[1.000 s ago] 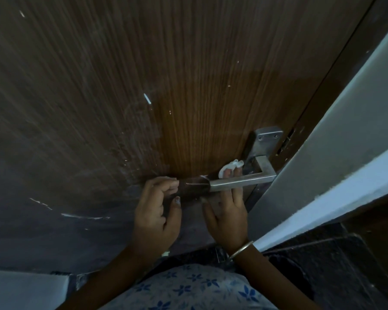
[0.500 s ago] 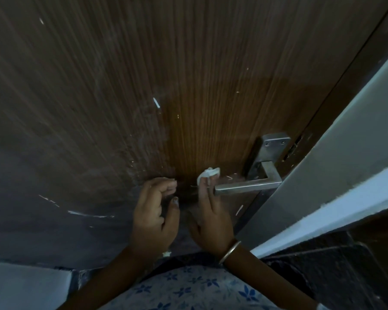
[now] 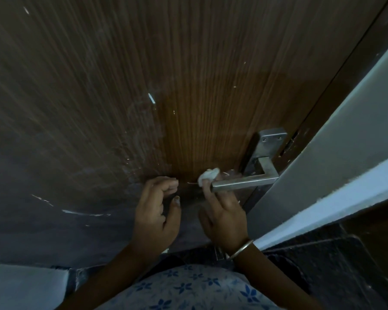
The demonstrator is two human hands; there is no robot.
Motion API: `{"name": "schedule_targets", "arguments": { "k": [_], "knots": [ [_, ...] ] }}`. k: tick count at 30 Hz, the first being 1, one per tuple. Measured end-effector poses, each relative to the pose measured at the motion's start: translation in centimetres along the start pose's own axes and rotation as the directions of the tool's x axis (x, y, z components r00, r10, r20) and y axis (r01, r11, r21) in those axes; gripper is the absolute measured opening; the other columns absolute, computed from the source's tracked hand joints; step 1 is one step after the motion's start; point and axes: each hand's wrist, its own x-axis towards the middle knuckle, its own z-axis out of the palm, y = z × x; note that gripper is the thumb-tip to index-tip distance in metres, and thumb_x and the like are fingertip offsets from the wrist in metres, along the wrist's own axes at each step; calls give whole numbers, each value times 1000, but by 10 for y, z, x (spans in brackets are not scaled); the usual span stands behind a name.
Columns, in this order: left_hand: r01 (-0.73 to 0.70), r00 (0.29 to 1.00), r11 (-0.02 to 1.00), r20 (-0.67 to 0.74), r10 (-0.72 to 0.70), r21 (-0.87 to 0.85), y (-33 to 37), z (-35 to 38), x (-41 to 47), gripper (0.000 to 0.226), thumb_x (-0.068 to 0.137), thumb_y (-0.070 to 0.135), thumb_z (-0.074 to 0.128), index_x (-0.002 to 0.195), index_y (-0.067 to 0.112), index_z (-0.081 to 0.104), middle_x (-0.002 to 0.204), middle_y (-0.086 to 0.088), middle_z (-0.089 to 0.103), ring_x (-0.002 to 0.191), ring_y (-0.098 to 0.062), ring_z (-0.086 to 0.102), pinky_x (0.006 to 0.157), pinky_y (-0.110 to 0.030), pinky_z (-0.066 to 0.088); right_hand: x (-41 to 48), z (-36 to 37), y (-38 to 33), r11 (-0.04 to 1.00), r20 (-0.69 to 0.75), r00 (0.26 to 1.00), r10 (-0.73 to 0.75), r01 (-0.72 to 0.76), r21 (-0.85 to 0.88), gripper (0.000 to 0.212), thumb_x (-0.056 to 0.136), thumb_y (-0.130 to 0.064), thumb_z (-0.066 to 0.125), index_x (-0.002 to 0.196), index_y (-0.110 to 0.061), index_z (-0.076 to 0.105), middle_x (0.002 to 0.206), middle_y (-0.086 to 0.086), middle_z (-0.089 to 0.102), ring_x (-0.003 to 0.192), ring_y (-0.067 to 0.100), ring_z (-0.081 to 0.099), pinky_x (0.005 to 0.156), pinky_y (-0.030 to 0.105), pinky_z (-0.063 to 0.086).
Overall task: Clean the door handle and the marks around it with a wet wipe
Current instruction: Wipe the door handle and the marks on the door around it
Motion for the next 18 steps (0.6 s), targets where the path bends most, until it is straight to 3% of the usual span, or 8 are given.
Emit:
{"name": "schedule_targets", "arguments": {
  "k": [3,6,11,12,14,16,18],
  "knots": [
    [2,1000,1000,4,-2,-18,1,0,-3,23,85,8,49,107,6,55,104,-5,53,95,-17,59,87,-22,50,-2,-4,10,980,-106,974,199,-195,44,48,82,-36,53,124,-12,45,114,17,55,92,25,52,69,31,53],
    [9,1000,1000,6,-9,-25,1,1,-5,23,84,8,49,107,6,55,104,-7,53,94,-18,60,86,-24,52,-2,-4,6,977,-124,971,203,-193,88,56,84,-36,54,132,-8,40,125,25,53,111,28,47,91,31,45],
    [25,1000,1000,4,-25,-9,2,-3,-8,23,84,8,51,107,9,54,105,-2,52,94,-17,60,86,-20,50,3,0,-12,951,-135,959,248,-215,222,67,83,-36,56,137,-5,32,136,22,39,128,20,34,104,23,27],
    [34,999,999,0,-34,-4,1,-3,-9,23,84,4,52,106,9,54,104,0,52,94,-16,60,86,-19,50,3,0,-14,947,-131,961,243,-206,245,67,82,-34,59,137,-6,32,137,17,35,130,13,32,104,21,31],
    [47,999,999,-8,-47,13,0,-3,-9,26,82,-1,53,106,7,56,104,1,52,93,-15,60,86,-18,50,3,0,-19,955,-73,979,188,-165,246,72,78,-27,68,137,-10,31,130,11,38,116,10,43,88,24,48],
    [50,999,999,-6,-50,23,-1,-3,-10,24,82,-1,53,105,4,57,104,-2,52,94,-15,60,86,-18,50,1,1,-27,969,21,993,120,-122,215,91,73,-23,74,146,-19,19,128,14,47,102,18,54,78,25,50],
    [51,999,999,16,-51,20,-1,-4,-11,22,84,6,51,106,4,57,105,-4,52,95,-14,59,87,-18,50,0,3,-31,979,83,995,57,-72,190,105,73,-24,75,150,-22,4,138,19,41,106,29,57,79,31,52]
  ]
}}
